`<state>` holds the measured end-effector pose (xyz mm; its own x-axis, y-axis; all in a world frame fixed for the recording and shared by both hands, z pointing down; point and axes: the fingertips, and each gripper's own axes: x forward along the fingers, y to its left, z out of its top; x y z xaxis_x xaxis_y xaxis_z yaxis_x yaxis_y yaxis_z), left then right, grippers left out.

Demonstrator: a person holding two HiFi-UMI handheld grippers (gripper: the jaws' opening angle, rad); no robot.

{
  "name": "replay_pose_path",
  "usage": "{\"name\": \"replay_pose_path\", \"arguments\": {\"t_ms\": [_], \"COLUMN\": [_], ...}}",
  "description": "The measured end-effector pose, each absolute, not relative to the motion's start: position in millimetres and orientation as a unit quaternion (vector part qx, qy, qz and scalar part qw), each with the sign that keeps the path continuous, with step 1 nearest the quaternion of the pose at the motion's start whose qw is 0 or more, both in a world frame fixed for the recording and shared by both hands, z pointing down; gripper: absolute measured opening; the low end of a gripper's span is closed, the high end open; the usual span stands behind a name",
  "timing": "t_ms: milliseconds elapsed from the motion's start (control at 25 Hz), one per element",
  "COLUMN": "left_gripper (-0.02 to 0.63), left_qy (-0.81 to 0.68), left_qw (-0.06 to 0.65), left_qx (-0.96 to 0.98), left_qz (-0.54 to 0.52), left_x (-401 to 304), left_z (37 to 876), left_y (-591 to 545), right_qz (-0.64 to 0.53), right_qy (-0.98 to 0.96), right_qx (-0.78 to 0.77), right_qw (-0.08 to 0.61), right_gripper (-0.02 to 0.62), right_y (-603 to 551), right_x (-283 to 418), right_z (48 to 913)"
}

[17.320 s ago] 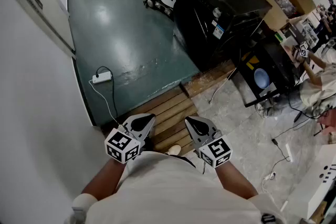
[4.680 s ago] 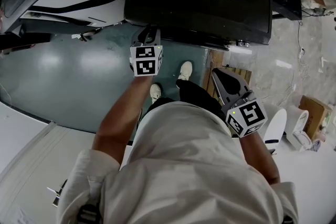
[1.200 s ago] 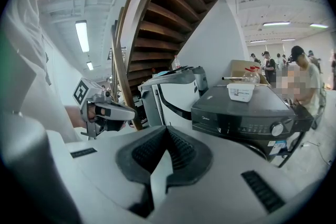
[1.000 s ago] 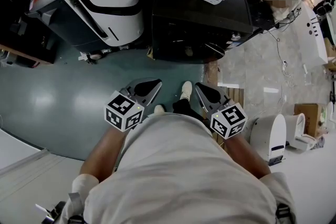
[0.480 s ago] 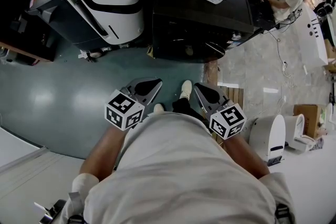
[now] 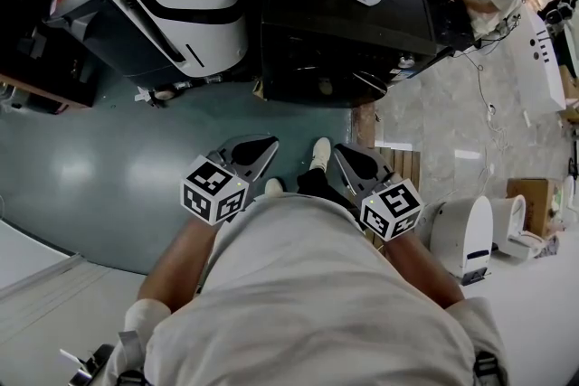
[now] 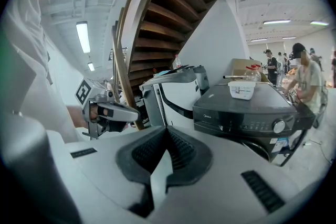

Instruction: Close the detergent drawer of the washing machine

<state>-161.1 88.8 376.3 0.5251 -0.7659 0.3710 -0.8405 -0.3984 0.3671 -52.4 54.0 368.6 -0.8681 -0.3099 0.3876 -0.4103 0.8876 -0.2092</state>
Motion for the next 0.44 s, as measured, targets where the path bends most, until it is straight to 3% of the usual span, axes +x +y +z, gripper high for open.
{"name": "replay_pose_path", "arguments": {"t_ms": [440], "left_gripper": [-0.003], "left_qy": [-0.478], "left_qw": [0.265], "left_qx": [0.834], "left_qz": [0.069], "left_x": [-159.4], "left_z": [377.9], "left_y": [84.2], "right_qz": [0.142], "right_qy": [-0.954], "right_qx": [0.191], "right_qw": [0.180], "right_gripper": [0.005], "right_y": [51.2], "right_x": [-49.8], "right_z": [369.8]}}
